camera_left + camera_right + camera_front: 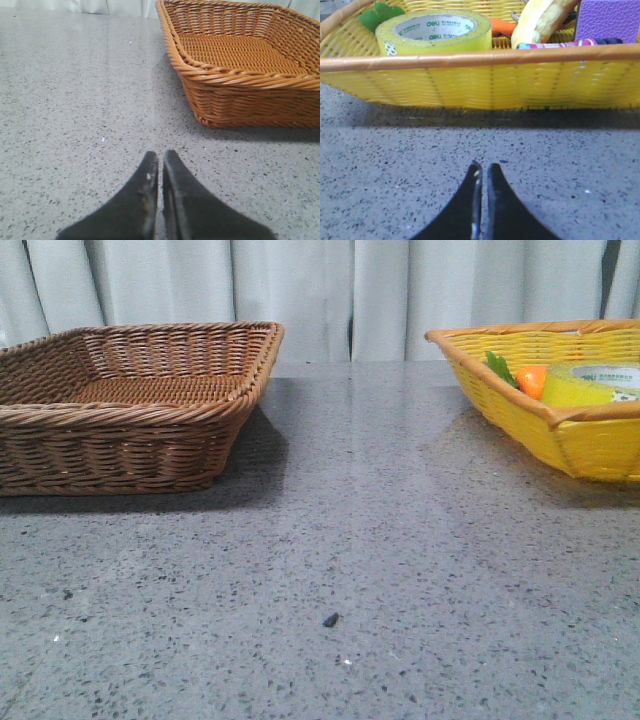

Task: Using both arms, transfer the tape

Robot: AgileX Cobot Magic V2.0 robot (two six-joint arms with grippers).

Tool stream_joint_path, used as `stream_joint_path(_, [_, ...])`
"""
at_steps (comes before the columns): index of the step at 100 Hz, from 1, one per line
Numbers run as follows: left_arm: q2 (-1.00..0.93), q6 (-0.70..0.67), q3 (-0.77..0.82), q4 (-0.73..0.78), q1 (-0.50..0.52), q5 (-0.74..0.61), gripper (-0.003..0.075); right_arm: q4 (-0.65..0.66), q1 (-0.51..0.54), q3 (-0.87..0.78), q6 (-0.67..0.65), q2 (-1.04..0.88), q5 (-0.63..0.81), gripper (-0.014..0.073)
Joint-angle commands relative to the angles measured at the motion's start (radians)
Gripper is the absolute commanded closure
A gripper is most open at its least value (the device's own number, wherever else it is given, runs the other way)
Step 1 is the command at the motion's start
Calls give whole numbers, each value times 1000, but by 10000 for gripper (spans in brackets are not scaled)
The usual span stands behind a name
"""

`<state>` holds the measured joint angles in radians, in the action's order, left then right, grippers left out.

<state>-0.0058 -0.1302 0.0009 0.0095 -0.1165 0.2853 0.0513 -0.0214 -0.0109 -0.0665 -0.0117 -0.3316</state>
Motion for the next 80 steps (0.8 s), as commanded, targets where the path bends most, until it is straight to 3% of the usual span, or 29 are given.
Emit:
stream_joint_path(1, [-29, -5, 11, 4, 2, -81, 741, 1, 6, -20, 6, -20, 17, 668])
stream_joint_path(38, [-29, -5, 11, -9, 2, -89, 741, 1, 6, -20, 6, -20, 17, 668])
stream_joint_path(51, [-29, -5, 11, -19, 2, -169, 741, -8, 6, -20, 6, -20, 43, 668])
stream_joint_path(68, [-29, -5, 11, -23, 2, -285, 741, -11, 6, -20, 6, -20, 224, 668])
stream_joint_path(80, [-29, -5, 11, -24, 2, -366, 741, -11, 6, -20, 6, -20, 260, 668])
